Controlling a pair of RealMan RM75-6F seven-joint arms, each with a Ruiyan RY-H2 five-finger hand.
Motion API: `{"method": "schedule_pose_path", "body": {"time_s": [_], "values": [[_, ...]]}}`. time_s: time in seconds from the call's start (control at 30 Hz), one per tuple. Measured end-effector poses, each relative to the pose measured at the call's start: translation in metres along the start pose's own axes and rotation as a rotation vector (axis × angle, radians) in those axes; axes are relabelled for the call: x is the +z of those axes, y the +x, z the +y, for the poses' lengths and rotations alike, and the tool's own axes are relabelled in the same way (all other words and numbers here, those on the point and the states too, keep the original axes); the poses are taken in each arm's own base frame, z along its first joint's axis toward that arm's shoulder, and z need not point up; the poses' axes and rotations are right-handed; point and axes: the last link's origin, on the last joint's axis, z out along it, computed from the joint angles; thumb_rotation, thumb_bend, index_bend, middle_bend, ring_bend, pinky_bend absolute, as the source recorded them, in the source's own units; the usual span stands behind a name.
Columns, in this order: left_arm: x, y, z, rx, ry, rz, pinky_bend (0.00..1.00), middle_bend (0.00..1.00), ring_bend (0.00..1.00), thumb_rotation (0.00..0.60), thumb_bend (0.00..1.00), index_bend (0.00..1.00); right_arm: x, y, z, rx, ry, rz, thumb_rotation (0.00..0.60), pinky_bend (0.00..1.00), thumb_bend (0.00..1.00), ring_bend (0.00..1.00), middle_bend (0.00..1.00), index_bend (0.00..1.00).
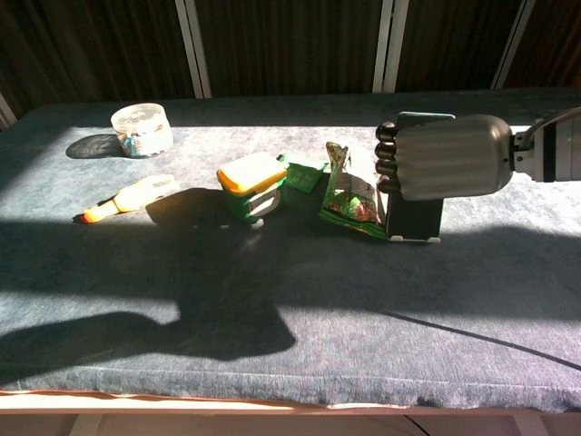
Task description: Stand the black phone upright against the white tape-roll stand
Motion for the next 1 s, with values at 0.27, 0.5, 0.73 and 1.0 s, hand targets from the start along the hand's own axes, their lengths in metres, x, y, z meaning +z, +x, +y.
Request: {"method": "schedule_pose_path", "body": {"time_s": [0.27,0.5,0.73,1.0], "values": [[0.0009,-0.0014,0.0013,0.003,-0.005,-0.008,0.05,0.00,0.02,0.600,0.41,0.00,-0.0011,-0.0020,-0.0015,0.005,-0.005,-0.013,0.600,0.45,0.36,0.65,0.65,0.62],[0.0014,-0.0019,0.0012,0.004,-0.003,-0.012,0.05,0.00,0.02,0.600,0.41,0.00,-0.0017,-0.0036,-0.0005,0.015,-0.023,-0.023,0.600,0.43,0.36,0.61,0.60,0.39],[0.0012,-0.0017,0.0011,0.003,-0.003,-0.011,0.05,0.00,0.02,0.600,0.41,0.00,-0.0010,-0.0037,-0.0006,0.022,-0.029,-0.031,0.600,0.41,0.36,0.58,0.55,0.24],[0.0007,-0.0008,0.0007,0.001,-0.005,-0.008,0.05,0.00,0.02,0.600,0.41,0.00,-0.0003,-0.0010,-0.0026,0.044,-0.034,-0.037,0.600,0.40,0.36,0.55,0.49,0.09]]}}
